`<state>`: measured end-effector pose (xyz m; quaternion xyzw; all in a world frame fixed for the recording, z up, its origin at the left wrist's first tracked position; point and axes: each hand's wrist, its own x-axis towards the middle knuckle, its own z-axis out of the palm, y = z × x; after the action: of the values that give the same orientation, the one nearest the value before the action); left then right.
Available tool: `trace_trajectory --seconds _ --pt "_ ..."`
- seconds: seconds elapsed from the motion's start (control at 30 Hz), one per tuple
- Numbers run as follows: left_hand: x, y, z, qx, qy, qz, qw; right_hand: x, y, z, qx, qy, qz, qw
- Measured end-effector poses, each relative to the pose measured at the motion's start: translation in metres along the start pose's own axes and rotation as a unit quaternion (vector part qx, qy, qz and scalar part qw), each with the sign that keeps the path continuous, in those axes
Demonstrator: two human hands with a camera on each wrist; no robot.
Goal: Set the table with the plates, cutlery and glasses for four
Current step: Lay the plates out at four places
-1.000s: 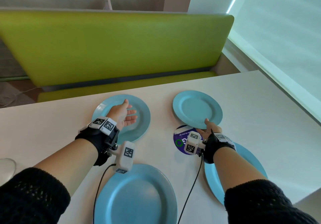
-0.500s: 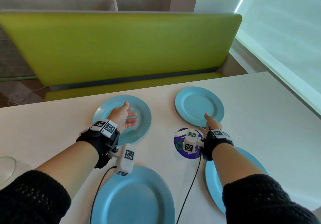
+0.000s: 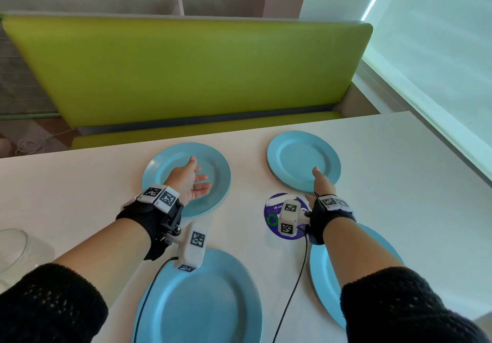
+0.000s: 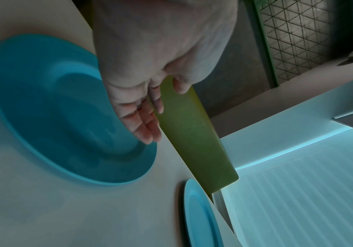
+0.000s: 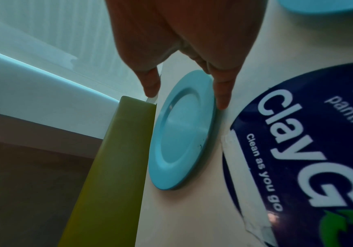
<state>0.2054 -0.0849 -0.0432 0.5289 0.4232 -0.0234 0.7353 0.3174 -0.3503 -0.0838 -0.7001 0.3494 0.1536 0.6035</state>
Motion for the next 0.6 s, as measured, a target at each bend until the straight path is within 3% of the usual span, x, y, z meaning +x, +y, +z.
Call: trace_trajectory --seconds 0.17,0.37,0.6 --pt "-0.015 -0.003 -0.011 0.011 -0.013 0.010 1.000 -0.026 0.019 -0.009 -0.051 -0.024 -0.021 0.998" --pt "-0.048 -0.011 -0.039 0.039 -0.052 0.022 0.998 -0.073 0.049 -0.026 0.010 -0.049 -0.030 0.998" --pt "-0.109 -0.048 -0.105 0.123 -0.137 0.027 0.983 -0.178 0.113 -0.017 0.072 -0.035 -0.034 0.996"
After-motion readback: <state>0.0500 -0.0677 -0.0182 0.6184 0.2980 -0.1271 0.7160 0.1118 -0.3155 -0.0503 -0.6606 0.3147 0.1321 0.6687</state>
